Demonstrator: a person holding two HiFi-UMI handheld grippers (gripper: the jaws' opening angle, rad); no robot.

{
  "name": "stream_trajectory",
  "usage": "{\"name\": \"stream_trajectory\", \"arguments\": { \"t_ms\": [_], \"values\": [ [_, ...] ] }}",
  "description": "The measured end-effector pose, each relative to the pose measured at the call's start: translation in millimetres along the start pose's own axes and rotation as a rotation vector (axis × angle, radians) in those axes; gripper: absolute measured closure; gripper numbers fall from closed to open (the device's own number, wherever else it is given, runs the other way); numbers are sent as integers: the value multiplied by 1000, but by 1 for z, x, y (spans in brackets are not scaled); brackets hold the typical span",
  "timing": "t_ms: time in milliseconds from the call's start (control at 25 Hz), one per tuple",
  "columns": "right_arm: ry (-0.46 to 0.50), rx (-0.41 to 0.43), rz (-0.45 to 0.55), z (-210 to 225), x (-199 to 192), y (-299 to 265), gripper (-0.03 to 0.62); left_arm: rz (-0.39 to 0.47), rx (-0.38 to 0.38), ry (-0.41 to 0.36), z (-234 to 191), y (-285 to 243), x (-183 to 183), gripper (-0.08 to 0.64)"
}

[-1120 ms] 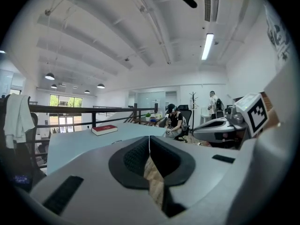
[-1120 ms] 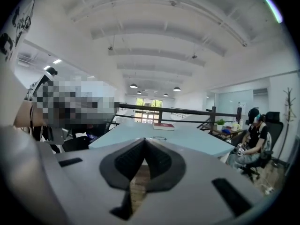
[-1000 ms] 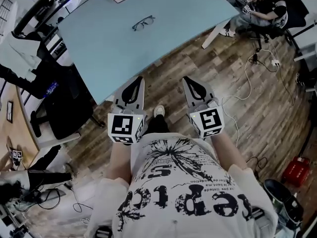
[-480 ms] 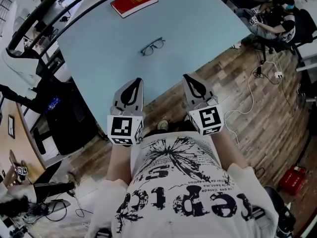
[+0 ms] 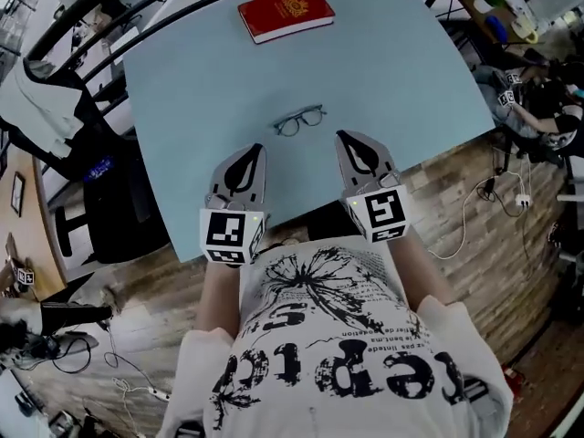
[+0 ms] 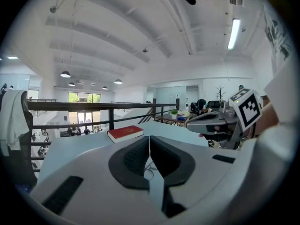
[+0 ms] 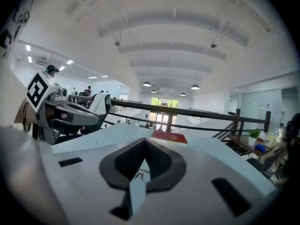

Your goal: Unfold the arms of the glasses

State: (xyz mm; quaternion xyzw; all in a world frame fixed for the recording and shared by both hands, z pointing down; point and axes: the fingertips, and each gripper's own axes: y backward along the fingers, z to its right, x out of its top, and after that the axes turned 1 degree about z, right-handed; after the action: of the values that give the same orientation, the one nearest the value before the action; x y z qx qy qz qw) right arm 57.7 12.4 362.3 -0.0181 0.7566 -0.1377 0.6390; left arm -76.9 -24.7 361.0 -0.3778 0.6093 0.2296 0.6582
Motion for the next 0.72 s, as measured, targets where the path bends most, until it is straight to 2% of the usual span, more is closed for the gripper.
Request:
{"name": "stream_trajectory", "arguments": {
  "t_ms": [240,520,720],
  "values": [
    [19,137,-51,49,-7,-64,583,-28,125,51,-19,-60,6,540],
    [75,339,-290,75,-68,-124,582,-106,240,110,-28,-103,-22,540],
    [111,457,-429,78,-106,-153,581,-151,286,155,-36,-120,-50,540]
  ]
}}
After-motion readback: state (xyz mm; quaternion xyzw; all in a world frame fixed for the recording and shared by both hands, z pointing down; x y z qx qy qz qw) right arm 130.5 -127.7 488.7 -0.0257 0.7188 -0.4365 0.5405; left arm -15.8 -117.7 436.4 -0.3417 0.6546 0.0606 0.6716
